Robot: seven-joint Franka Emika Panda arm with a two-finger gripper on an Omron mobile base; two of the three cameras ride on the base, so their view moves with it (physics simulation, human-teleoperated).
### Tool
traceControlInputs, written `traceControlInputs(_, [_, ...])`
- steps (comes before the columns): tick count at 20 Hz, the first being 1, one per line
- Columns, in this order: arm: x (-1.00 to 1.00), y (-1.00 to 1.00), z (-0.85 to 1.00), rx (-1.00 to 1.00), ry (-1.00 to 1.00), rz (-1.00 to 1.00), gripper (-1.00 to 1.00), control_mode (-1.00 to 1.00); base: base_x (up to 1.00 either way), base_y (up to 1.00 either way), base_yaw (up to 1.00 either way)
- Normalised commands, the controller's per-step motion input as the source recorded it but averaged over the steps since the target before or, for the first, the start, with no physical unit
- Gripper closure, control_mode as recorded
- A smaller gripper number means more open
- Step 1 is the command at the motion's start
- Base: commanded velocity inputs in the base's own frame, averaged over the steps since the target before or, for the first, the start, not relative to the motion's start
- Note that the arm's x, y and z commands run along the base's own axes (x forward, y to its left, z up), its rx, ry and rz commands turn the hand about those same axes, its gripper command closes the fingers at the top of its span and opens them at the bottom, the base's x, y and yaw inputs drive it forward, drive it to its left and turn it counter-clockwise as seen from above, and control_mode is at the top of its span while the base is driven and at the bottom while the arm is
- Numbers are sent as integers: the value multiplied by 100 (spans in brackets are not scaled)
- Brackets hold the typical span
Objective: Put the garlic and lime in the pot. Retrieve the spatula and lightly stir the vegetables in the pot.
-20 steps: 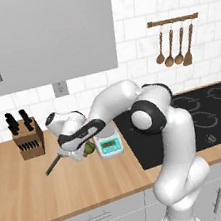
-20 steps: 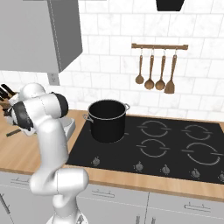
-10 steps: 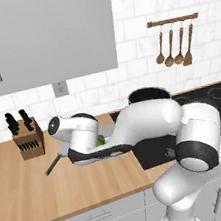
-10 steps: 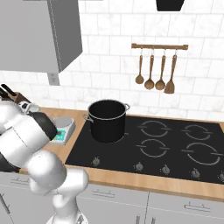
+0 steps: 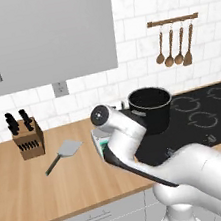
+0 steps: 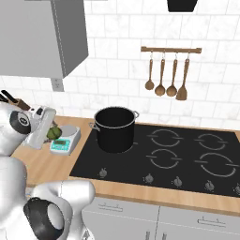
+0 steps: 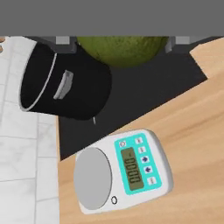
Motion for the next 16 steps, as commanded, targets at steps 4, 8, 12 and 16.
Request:
traceControlInputs(4, [0, -99, 74, 9, 0, 0, 100, -100, 0, 0, 0])
traceControlInputs(8, [21, -99, 74, 12, 1, 0, 100, -100, 0, 0, 0])
traceControlInputs(12, [84, -81, 39, 17, 12, 0, 100, -100, 0, 0, 0])
traceControlInputs(16, [100, -49, 16, 14, 23, 0, 100, -100, 0, 0, 0])
